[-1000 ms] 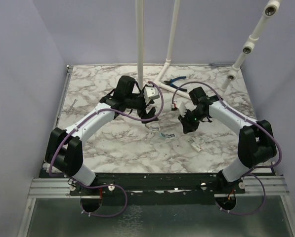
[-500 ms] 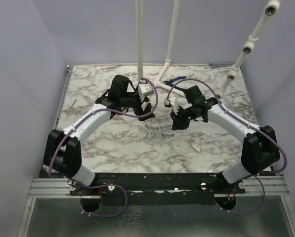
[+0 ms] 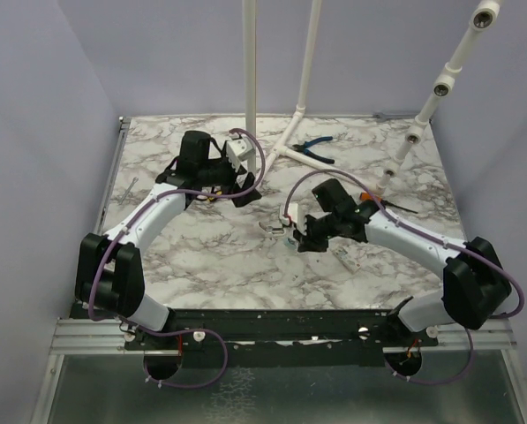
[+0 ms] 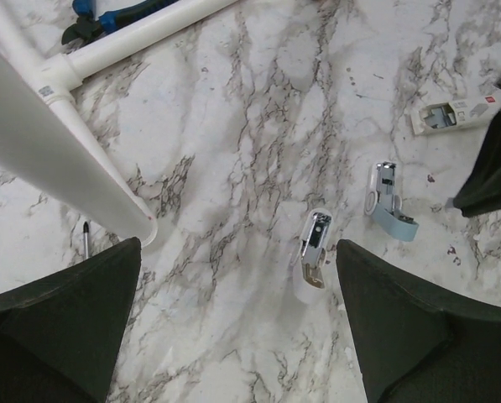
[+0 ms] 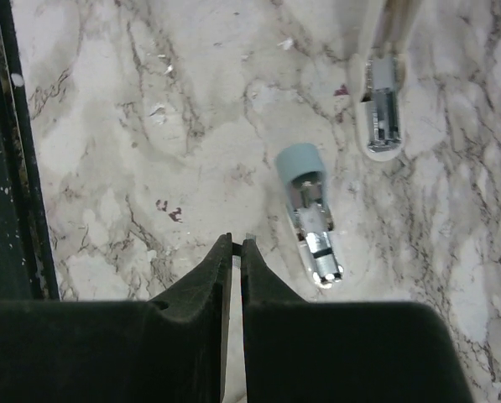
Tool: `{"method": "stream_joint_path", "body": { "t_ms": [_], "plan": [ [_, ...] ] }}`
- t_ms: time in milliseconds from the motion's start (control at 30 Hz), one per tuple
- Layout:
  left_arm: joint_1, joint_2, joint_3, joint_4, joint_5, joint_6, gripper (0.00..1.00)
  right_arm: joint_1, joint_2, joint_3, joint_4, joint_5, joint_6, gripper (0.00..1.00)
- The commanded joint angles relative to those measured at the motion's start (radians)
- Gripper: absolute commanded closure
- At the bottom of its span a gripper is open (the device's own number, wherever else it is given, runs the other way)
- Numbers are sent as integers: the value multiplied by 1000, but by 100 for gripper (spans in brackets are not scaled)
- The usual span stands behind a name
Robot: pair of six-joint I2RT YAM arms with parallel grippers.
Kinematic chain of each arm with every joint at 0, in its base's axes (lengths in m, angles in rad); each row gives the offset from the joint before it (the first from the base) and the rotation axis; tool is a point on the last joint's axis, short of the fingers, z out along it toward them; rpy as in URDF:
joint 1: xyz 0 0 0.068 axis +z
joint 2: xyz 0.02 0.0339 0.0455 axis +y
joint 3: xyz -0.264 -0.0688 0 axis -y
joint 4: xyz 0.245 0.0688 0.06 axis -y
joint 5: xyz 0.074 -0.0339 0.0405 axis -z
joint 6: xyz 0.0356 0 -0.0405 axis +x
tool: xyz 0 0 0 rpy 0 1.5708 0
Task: Load the staples into the stapler
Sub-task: Pick up the staple from the staple box, then place the staple at the center of the board.
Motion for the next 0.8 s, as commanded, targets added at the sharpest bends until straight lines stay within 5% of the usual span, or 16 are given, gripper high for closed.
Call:
{"method": "stream_joint_path", "body": {
  "t_ms": [0,767],
  "plan": [
    [21,-20,17,12,-49,-10,1,80,-47,-109,92,112,-71,92],
    [85,-27,-6,13,-76,27,1,363,31,-334,583,473,-105,92]
  ]
}}
